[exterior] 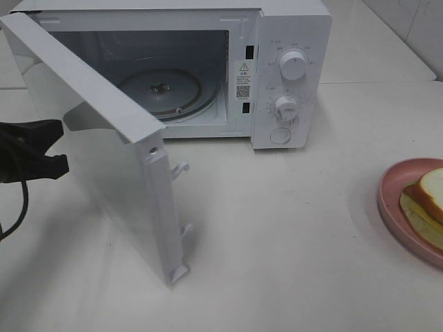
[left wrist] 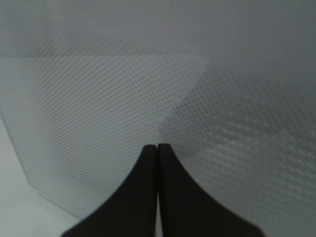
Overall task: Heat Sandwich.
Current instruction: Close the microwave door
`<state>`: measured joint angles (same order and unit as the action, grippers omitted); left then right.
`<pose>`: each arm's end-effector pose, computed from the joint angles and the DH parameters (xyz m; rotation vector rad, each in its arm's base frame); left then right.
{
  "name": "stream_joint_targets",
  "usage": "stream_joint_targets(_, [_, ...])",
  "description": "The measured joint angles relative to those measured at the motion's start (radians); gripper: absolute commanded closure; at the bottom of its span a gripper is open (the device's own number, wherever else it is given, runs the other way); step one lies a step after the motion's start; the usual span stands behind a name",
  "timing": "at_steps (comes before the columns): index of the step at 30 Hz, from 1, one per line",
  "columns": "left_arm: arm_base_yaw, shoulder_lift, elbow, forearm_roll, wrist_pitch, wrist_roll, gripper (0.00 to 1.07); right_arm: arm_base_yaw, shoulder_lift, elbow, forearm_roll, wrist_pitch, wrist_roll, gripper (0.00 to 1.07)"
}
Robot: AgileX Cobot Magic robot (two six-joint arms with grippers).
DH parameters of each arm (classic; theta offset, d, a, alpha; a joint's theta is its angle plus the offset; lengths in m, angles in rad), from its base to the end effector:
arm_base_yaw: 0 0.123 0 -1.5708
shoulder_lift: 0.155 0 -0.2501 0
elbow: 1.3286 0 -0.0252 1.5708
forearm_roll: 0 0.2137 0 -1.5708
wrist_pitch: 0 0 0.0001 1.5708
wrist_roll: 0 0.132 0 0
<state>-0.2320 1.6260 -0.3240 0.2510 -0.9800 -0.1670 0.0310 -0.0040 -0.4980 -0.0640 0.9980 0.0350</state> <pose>0.2618 -0.0898 0.1441 0.3354 1.7996 -0.3705 0.0376 -0.0059 0.2479 0.0046 1.9782 -0.0329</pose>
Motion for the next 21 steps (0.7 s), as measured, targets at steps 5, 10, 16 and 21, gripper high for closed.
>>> stream_joint_targets(5, [-0.052,0.029,-0.031,-0.006,-0.006,0.001,1.07,0.0,0.0,0.0,0.0,0.0,0.0,0.31])
stream_joint_targets(10, [-0.111,0.051,-0.074,-0.047,-0.007,0.011,1.07,0.0,0.0,0.0,0.0,0.0,0.001,0.31])
stream_joint_targets(16, [-0.215,0.086,-0.148,-0.146,0.019,0.023,1.07,0.0,0.0,0.0,0.0,0.0,0.001,0.31])
stream_joint_targets(21, [-0.265,0.106,-0.203,-0.184,0.051,0.041,1.07,0.0,0.0,0.0,0.0,0.0,0.001,0.31])
